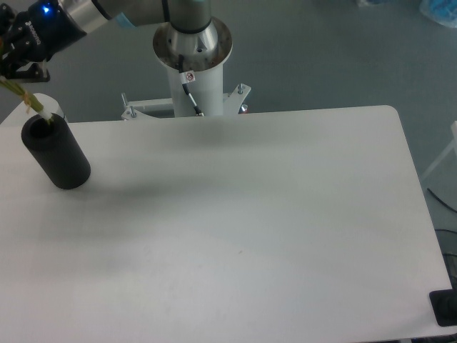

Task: Insert the flowers into the vase
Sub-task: 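Lower the tulip stems into the black vase's opening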

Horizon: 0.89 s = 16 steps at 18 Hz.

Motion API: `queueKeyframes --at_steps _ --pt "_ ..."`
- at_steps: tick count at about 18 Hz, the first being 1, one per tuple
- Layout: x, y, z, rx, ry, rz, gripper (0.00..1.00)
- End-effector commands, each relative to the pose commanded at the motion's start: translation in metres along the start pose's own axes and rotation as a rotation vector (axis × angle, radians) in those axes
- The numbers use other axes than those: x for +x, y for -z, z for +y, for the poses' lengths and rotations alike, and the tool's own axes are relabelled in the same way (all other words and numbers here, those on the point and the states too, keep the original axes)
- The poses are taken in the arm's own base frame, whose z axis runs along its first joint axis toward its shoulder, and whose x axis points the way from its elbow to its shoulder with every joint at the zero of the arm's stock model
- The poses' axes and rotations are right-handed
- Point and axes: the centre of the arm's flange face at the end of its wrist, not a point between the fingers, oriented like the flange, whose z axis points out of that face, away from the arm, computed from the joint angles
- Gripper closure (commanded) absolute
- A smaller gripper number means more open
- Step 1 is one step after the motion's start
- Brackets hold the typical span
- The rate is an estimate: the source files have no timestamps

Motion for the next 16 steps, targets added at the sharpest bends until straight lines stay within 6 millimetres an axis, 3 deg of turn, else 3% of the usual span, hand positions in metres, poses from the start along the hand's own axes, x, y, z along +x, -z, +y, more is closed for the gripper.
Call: queueKeyframes --at_steps 9,16 --pt "-0.009 -0.02 0.014 -0.027 0.031 0.033 0.69" --pt "-0.024 -0.033 0.046 -0.068 0.05 0.036 0.69"
